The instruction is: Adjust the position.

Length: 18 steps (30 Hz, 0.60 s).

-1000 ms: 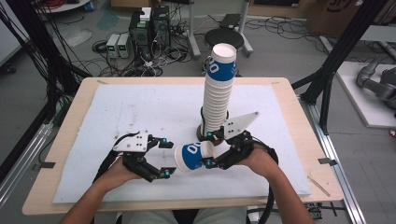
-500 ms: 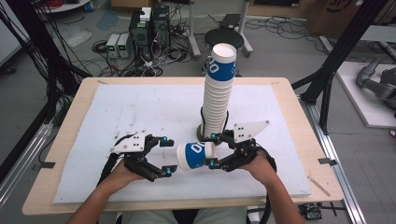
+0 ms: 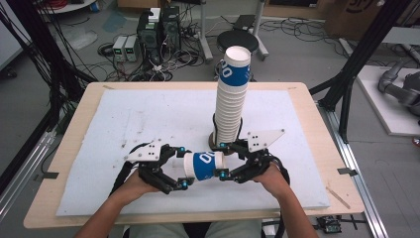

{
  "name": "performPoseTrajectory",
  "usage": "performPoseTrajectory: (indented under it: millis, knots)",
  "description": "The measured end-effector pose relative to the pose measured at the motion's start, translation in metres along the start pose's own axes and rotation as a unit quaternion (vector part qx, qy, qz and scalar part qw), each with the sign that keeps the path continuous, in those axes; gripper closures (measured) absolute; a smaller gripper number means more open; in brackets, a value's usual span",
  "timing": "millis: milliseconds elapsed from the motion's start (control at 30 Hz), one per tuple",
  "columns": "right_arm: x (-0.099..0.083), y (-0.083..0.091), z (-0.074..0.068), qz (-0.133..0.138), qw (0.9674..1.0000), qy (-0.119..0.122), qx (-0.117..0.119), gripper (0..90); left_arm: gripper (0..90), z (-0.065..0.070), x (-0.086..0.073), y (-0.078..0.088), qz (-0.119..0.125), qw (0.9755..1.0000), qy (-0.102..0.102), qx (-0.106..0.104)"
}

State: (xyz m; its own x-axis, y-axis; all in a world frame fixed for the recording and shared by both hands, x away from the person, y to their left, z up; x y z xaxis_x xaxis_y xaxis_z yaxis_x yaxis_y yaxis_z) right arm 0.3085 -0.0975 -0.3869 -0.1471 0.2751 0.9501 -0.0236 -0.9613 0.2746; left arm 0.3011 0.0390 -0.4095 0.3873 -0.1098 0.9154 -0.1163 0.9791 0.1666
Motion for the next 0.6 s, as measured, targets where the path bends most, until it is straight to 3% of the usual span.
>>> performPoseTrajectory:
  millis: [133,400,600]
  knots:
    - [-0.0001,-0.0001,-0.0002,0.005,1.0000,-0.003,0.002,32.8,20.4,-0.0002,0.0024,0.0037,0.005,0.9999,0.003,-0.011]
    - [-0.0016,-0.0012,0.0003,0.003,1.0000,-0.009,0.003,33.2,27.2,-0.0009,0.0041,0.0074,0.008,0.9999,-0.003,-0.008]
    - [-0.0020,-0.0021,-0.0017,-0.008,0.9999,-0.004,0.004,33.3,30.3,-0.0001,0.0046,0.0091,-0.009,0.9999,-0.012,-0.002]
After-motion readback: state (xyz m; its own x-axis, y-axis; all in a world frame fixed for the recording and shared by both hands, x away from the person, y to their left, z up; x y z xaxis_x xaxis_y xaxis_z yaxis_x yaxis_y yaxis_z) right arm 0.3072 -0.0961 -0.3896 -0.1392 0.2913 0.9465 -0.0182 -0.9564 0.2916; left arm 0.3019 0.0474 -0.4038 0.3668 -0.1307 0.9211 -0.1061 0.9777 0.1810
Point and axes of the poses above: each handheld gripper's, and its own axes: y roughly backward along the jaws, x roughly out of its top, z roughly to its right, the point moved 9 cm from there along -y, roughly forward along the jaws, and after that the axes turned 15 degrees about y, right-handed, at the moved point
